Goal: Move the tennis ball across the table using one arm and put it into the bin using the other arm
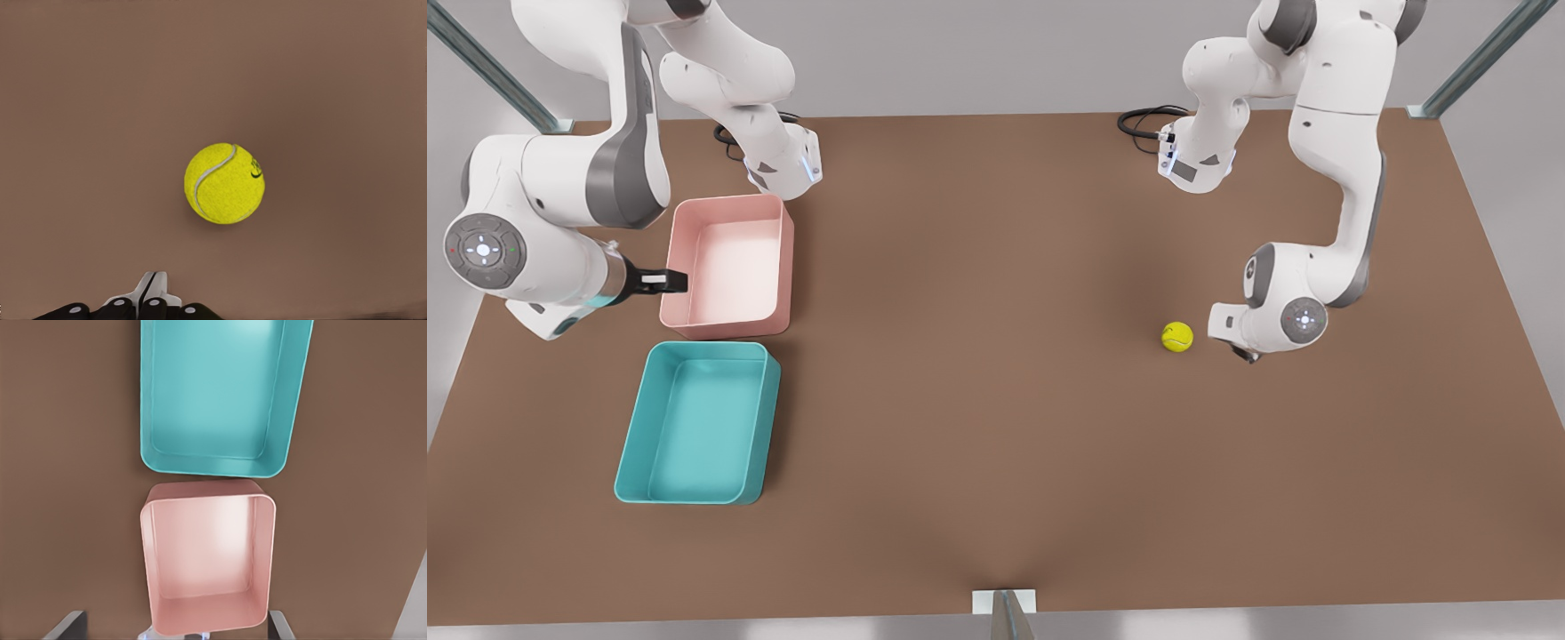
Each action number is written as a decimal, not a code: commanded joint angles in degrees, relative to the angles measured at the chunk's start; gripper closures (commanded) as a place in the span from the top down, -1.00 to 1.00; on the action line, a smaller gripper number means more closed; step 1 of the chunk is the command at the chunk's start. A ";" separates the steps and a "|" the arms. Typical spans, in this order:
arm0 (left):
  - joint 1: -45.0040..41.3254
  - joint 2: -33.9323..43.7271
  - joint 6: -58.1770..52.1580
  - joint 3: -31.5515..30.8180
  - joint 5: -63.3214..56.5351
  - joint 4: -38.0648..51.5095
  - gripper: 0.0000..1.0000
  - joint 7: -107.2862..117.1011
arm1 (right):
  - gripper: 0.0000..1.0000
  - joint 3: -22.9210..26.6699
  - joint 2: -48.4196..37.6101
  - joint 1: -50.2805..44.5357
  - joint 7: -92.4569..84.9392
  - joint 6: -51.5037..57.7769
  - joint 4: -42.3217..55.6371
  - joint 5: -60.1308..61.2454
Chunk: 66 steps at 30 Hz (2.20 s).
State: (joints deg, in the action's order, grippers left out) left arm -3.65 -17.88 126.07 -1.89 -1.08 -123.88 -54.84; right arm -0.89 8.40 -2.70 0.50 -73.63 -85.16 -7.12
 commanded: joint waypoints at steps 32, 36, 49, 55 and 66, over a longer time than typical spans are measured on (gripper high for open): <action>-2.76 -4.53 4.00 -0.04 -6.13 -3.47 -0.57 -19.60 | 1.00 0.10 -1.54 0.15 0.99 -0.81 -2.64 1.14; -2.76 -4.71 4.36 -0.04 -5.95 -3.12 -0.57 -18.99 | 1.00 0.10 -1.11 0.07 0.90 -0.73 -2.02 1.14; -10.50 -7.26 -2.76 -4.53 18.31 10.41 -0.57 30.67 | 1.00 0.10 -1.02 0.24 0.90 -0.29 -2.55 1.58; -12.08 -6.73 -66.38 1.54 -3.76 63.92 -0.56 66.00 | 1.00 -0.43 7.85 -6.59 3.96 -4.50 5.52 6.06; -4.70 5.05 -64.82 -0.74 4.51 51.37 1.00 74.26 | 1.00 -0.43 24.03 -28.58 41.94 -43.70 -3.33 11.42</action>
State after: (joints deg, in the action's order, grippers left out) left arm -7.73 -12.65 67.91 -2.41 2.78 -72.40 -11.06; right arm -1.33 32.23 -30.18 15.53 -102.45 -88.11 3.59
